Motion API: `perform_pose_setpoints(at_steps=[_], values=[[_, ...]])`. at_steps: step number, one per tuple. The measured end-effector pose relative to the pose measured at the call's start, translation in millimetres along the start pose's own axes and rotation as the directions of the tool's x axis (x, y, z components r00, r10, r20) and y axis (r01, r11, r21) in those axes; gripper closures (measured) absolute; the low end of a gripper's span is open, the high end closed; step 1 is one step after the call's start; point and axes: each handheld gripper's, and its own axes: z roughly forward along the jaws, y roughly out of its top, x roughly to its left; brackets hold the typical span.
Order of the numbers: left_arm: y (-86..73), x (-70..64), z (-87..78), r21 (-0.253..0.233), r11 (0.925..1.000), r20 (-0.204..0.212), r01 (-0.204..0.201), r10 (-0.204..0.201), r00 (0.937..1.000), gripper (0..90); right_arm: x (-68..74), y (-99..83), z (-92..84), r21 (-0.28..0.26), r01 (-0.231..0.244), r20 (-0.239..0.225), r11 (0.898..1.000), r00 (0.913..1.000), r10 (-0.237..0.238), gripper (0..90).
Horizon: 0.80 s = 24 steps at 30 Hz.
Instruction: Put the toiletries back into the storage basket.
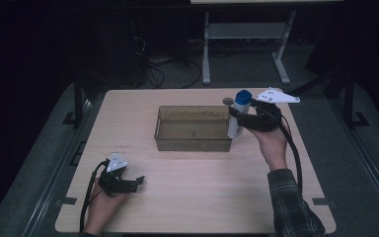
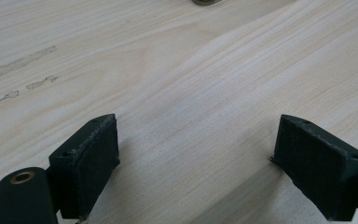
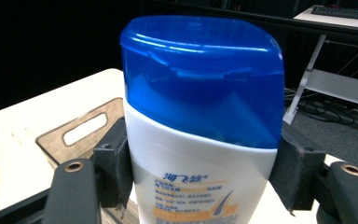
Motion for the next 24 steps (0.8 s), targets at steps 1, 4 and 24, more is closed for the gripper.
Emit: perform_pose_setpoints(at_steps=[1, 4, 24], values=[[0.0, -0.2, 0.2, -0.003, 1.0, 0.001, 0.004, -0.004, 1.0, 12.5, -0.6, 0.0, 1.7, -0.004, 0.0, 0.001, 1.0, 1.0, 0.0, 32.7], [0.0, 0.0, -0.1, 0.0, 1.0, 0.001, 0.0, 0.0, 1.0, 12.5, -2.0, -1.1, 7.0, -0.01, -0.01, 0.002, 1.0, 0.9999, 0.01, 32.7], [-0.1, -0.4, 0.1, -0.003, 1.0, 0.002, 0.004, -0.004, 1.0, 12.5, 4.1, -10.3, 37.4, 0.004, -0.018, -0.028, 1.0, 0.9995, 0.018, 32.7]])
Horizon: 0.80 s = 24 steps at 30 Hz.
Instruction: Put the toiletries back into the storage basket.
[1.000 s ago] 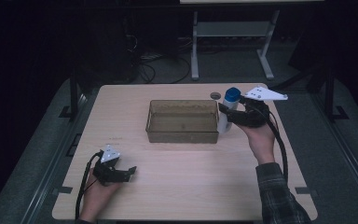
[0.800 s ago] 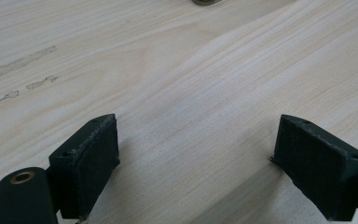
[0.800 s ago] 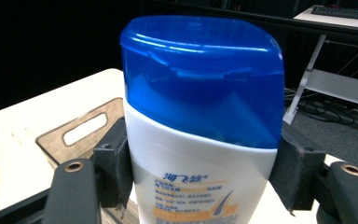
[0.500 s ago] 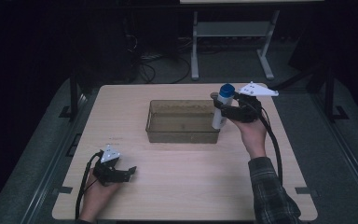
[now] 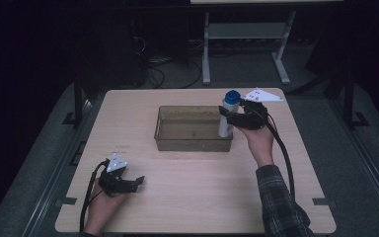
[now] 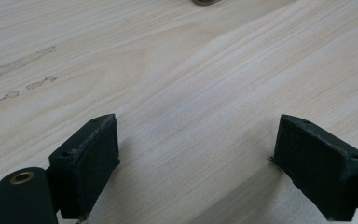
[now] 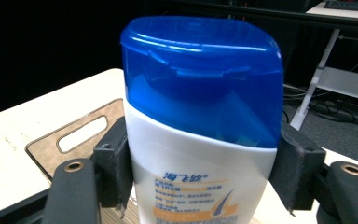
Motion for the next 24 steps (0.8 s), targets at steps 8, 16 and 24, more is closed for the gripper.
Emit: perform_pose_setpoints(at_steps=[8, 16, 24], values=[[0.0, 0.1, -0.1, 0.002, 1.0, 0.0, -0.002, 0.002, 1.0, 12.5, 2.3, -3.5, 8.1, 0.014, 0.006, -0.003, 1.0, 1.0, -0.006, 32.7], [0.1, 0.4, -0.2, 0.002, 1.0, -0.001, -0.005, 0.005, 1.0, 12.5, 3.6, -8.1, 14.9, 0.038, 0.013, 0.0, 0.999, 0.9999, -0.013, 32.7], [0.1, 0.3, -0.2, 0.002, 1.0, -0.001, -0.005, 0.005, 1.0, 12.5, 5.1, -12.5, 20.2, 0.059, 0.024, 0.0, 0.998, 0.9997, -0.024, 32.7]])
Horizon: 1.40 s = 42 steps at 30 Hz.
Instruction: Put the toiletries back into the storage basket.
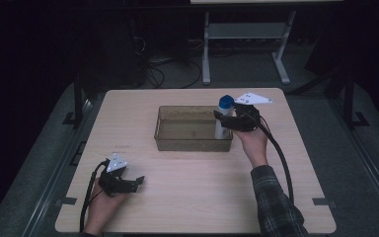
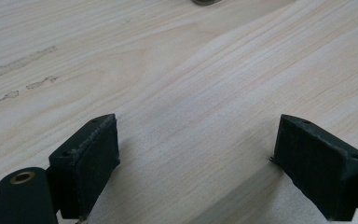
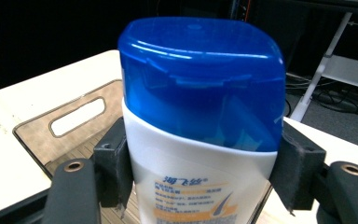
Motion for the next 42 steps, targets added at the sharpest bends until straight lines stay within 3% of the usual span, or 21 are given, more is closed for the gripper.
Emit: perform_pose_setpoints(at_steps=[14, 42], values=[[-0.1, -0.2, 0.0, 0.0, 1.0, 0.001, 0.003, -0.003, 1.0, 12.5, -1.2, -14.3, 5.8, 0.03, -0.006, 0.006, 1.0, 1.0, 0.006, 32.7], [-0.1, -0.4, 0.0, 0.0, 1.0, 0.003, 0.001, -0.001, 1.0, 12.5, 6.2, -33.7, 15.3, 0.117, 0.024, 0.007, 0.993, 0.9997, -0.025, 32.5]])
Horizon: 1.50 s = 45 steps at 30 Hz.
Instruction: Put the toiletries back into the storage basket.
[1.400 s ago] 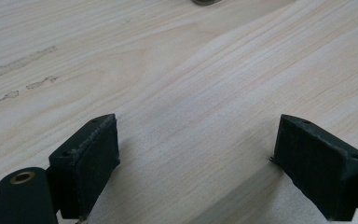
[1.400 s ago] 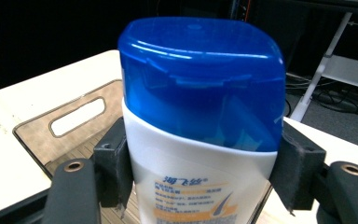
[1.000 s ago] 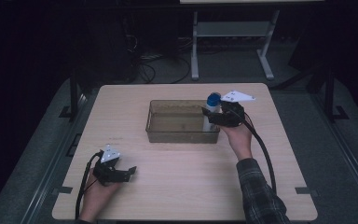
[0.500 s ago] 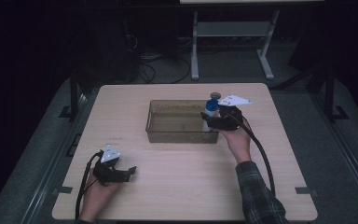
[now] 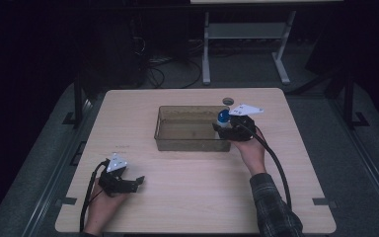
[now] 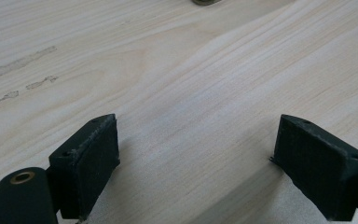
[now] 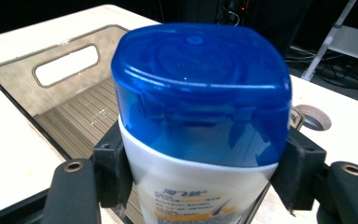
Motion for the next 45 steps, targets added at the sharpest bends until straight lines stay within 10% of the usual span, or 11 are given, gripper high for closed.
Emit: perform_pose_setpoints(at_steps=[19, 45], values=[[-0.3, -0.8, -0.3, -0.001, 1.0, 0.001, 0.0, 0.0, 1.0, 12.5, -7.5, 2.6, -21.8, -0.021, -0.049, -0.056, 0.999, 0.9973, 0.048, 12.9], [-0.3, -0.9, 0.2, -0.005, 1.0, 0.001, 0.003, -0.003, 1.0, 12.4, -19.8, -47.0, -86.2, 0.026, -0.102, -0.031, 0.994, 0.9942, 0.103, 7.9]])
